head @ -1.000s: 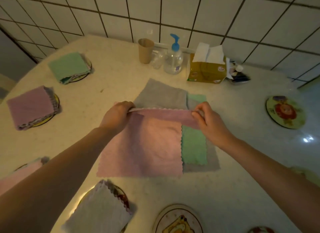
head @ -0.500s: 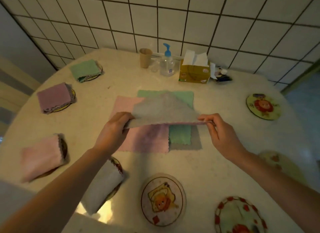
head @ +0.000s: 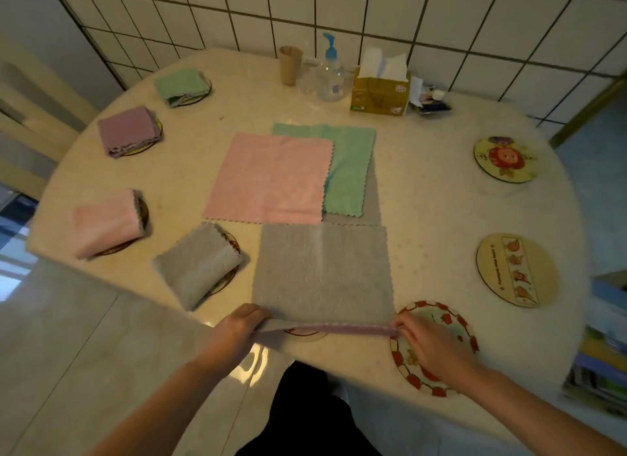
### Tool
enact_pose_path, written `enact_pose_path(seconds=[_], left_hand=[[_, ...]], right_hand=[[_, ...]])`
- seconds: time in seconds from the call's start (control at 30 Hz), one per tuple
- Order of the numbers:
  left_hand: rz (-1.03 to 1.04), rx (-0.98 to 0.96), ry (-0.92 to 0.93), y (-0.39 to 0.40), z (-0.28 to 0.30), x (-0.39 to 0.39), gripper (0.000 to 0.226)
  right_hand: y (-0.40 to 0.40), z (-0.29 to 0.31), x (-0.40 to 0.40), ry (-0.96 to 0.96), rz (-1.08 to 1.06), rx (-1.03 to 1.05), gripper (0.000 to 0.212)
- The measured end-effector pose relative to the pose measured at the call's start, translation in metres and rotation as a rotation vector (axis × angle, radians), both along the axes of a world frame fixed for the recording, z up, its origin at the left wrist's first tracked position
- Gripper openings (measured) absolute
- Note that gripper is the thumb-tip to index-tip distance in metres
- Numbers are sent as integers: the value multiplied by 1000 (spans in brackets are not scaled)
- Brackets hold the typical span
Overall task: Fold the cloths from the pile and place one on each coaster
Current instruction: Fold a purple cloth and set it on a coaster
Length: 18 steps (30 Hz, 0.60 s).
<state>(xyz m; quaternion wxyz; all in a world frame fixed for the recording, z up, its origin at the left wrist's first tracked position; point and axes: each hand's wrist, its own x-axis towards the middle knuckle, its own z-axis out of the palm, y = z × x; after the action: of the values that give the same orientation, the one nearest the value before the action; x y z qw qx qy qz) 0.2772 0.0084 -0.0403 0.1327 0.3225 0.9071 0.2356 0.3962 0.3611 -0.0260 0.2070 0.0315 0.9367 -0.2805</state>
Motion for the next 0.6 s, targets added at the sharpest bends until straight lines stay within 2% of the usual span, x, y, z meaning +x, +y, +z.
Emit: enact_pose_path(seconds=[0.13, 0.27, 0.33, 0.43, 0.6], left_hand=[[80, 30, -127, -7, -2, 3, 26], [345, 142, -367, -1, 8, -25, 18], [484, 256, -459, 5, 13, -45, 23], [681, 326, -530, 18, 13, -70, 11], [808, 340, -586, 44, 0, -103, 17]], right_hand=[[-5, 0, 7, 21, -79, -136, 14], [-9, 7, -20, 177, -338, -257, 8], [-8, 9, -43, 249, -462, -259, 4], [-3, 6, -78, 277, -591, -274, 7], [4, -7, -125, 218, -701, -246, 16]])
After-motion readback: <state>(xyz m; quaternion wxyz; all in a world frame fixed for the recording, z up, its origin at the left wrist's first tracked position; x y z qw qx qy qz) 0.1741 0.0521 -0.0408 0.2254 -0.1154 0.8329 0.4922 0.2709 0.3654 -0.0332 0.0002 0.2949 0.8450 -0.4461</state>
